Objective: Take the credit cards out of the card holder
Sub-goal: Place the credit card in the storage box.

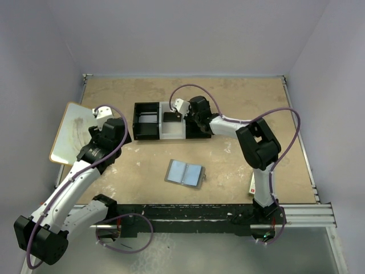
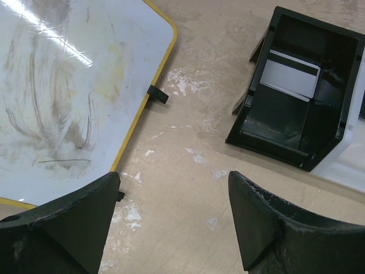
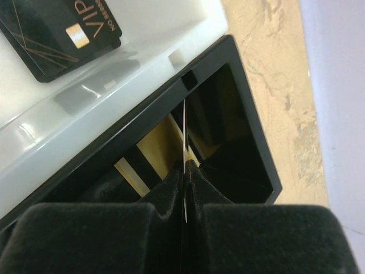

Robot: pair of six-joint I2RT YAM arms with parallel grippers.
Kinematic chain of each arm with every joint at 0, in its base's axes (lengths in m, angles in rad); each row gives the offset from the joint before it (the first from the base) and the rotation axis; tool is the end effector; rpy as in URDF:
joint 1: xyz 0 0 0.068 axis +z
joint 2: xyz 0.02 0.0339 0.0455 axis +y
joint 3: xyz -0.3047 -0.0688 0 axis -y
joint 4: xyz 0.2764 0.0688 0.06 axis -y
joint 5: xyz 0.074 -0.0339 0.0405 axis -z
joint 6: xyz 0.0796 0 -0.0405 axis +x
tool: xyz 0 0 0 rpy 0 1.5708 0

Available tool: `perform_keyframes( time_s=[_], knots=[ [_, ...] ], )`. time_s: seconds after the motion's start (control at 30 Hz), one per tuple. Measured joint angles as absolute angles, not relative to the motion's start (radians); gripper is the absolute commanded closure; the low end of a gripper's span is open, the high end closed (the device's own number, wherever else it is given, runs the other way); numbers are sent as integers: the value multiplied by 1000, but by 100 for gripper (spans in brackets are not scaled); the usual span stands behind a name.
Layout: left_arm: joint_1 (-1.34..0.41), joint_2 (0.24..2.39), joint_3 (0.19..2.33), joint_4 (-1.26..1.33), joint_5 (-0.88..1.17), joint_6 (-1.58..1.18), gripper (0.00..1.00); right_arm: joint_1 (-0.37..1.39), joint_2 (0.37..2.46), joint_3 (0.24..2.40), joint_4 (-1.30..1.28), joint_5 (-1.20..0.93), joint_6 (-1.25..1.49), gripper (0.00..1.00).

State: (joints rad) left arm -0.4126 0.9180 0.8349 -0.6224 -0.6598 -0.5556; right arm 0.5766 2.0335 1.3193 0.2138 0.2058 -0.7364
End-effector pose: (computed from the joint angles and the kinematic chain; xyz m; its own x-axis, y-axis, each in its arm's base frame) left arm 0.2207 -0.0433 0.3036 -0.4463 -0.2596 -0.8564 -0.4073 0.9111 -0.0639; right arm 0.4594 0.2794 0.1776 -0.0405 -0.8106 -0.5842 -0.5542 0.5047 -0.6619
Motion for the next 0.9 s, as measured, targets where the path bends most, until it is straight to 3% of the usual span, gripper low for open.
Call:
perform_keyframes(
  time_s=[0.23,0.4,0.67,0.77,0.9],
  knots=[
    [-413,918,835,-622,-660,-556,25,577,2062,1337,213,226,-737,100],
    [-413,918,835,-622,-660,-556,25,577,2062,1346,208,222,-732,84],
    [-413,919,835,-622,-660,-556,25,577,2062,1346,168,193,-731,81],
    [-413,920,835,-622,-660,-556,25,575,2062,1346,161,190,-734,70],
    [-413,921,835,-622,-659,-556,25,572,2062,1346,154,188,-737,69]
  ],
)
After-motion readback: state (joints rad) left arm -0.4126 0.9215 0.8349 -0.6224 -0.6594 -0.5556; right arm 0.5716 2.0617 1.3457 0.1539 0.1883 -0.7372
